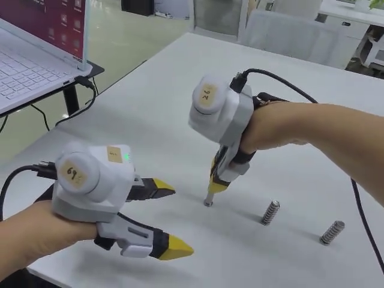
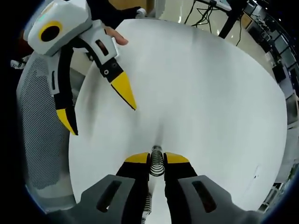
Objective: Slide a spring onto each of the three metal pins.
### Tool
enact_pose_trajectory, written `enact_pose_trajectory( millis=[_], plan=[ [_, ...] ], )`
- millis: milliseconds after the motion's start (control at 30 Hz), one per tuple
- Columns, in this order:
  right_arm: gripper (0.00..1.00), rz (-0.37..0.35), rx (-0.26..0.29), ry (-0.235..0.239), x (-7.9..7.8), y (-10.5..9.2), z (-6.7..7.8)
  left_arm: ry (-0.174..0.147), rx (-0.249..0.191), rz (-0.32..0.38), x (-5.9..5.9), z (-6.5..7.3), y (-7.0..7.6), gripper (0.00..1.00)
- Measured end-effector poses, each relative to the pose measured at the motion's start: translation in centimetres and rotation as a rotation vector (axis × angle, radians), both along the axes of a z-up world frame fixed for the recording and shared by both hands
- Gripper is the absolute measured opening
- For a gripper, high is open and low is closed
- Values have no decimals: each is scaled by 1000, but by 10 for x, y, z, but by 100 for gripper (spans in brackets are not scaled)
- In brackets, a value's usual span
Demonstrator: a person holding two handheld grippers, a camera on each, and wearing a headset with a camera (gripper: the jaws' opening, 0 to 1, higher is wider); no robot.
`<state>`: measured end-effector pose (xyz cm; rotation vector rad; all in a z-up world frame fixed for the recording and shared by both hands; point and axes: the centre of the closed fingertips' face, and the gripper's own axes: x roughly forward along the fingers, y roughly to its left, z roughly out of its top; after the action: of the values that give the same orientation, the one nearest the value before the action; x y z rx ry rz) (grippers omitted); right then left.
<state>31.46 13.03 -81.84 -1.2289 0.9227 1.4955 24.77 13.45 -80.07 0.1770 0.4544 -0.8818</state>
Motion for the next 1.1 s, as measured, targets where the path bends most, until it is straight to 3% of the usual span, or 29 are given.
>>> enact_pose_trajectory(
  millis=[400, 1100],
  plan=[
    [9, -4, -21, 9, -5, -2, -15, 1, -1, 8, 0, 0, 3, 59],
    [9, -16, -36, 20, 6, 1, -36, 9, -1, 10, 0, -1, 2, 59]
  ],
)
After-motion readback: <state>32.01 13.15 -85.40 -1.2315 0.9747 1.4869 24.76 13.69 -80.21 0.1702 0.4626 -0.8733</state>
